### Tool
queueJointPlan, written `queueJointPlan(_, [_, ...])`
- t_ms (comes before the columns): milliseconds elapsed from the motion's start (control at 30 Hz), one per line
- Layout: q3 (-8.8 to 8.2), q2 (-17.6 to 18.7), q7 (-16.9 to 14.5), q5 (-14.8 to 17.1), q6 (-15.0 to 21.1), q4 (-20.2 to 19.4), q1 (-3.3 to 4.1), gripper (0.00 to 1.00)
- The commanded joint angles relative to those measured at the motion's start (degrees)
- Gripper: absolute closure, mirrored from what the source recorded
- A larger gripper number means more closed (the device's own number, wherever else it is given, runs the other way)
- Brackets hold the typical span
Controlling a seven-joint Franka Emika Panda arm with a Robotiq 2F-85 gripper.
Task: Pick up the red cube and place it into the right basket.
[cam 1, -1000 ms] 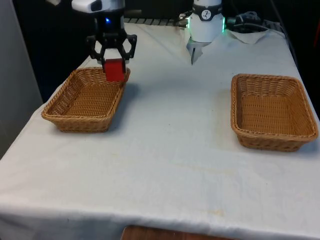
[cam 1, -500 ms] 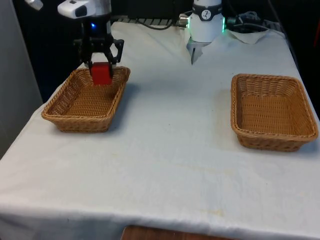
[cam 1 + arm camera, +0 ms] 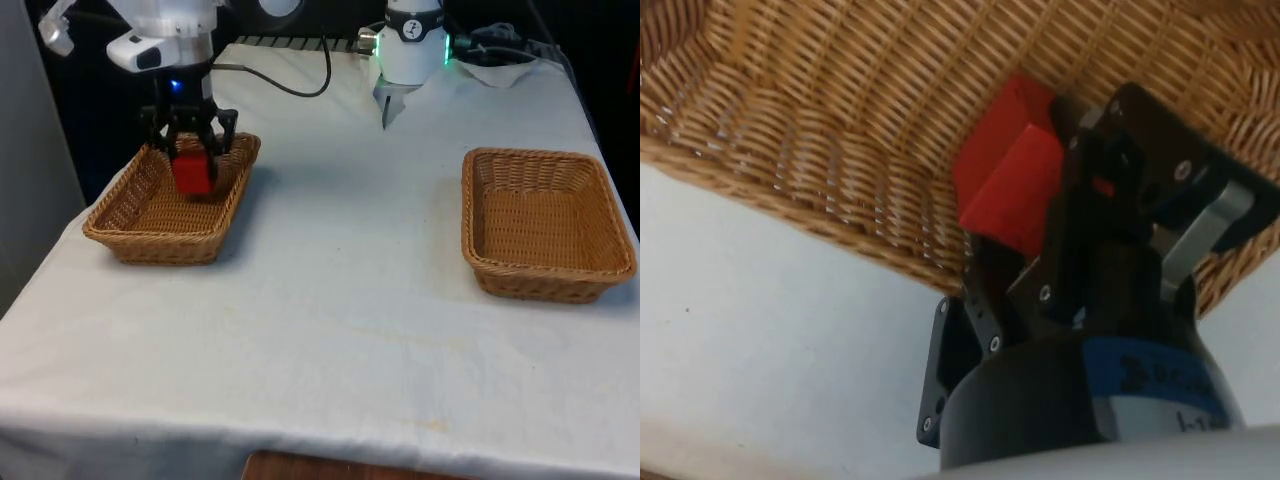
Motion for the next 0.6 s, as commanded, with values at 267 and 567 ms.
queueJointPlan(267, [-0.17, 0.5, -0.2, 0.7, -1.5, 1.3, -0.40, 0.36])
queueJointPlan(567, [-0.17, 0.5, -0.2, 0.7, -1.7, 1.4, -0.40, 0.00])
